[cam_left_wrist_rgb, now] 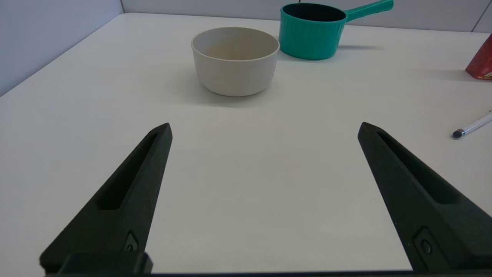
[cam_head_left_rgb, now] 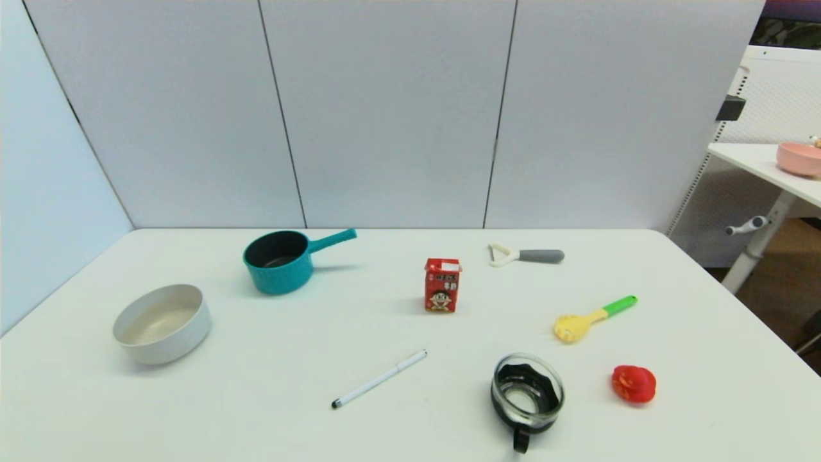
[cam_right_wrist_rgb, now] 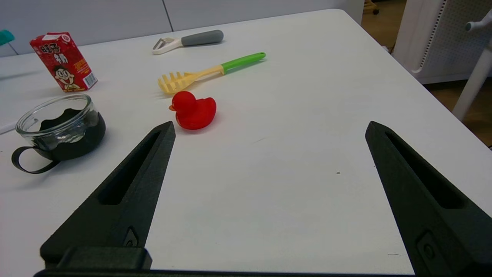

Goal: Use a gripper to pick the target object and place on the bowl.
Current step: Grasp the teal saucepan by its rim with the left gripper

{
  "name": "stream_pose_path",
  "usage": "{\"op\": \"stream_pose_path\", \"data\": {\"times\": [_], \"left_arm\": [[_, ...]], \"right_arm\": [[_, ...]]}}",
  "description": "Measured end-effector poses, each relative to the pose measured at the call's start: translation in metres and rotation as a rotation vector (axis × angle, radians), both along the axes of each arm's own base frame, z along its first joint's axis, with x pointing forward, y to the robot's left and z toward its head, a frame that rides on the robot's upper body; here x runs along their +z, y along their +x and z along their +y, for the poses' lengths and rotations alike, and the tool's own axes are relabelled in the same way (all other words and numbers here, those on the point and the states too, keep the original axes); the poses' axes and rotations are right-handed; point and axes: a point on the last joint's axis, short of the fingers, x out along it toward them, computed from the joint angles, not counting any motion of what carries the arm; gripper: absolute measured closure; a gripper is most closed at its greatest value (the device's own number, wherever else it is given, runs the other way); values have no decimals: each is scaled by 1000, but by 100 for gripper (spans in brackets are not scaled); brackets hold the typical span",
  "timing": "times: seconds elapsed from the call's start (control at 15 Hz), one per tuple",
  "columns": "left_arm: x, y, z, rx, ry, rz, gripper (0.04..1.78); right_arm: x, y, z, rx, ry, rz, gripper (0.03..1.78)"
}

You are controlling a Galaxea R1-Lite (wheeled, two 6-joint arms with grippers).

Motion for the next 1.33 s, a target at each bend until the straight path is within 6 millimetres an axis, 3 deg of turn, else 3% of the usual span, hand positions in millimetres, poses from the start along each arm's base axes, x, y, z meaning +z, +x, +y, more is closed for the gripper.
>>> {"op": "stream_pose_path", "data": {"times": [1.33], "left_arm": [[0,0,0,-9,84,5,11]], "right_arm": [[0,0,0,0,0,0,10]]}}
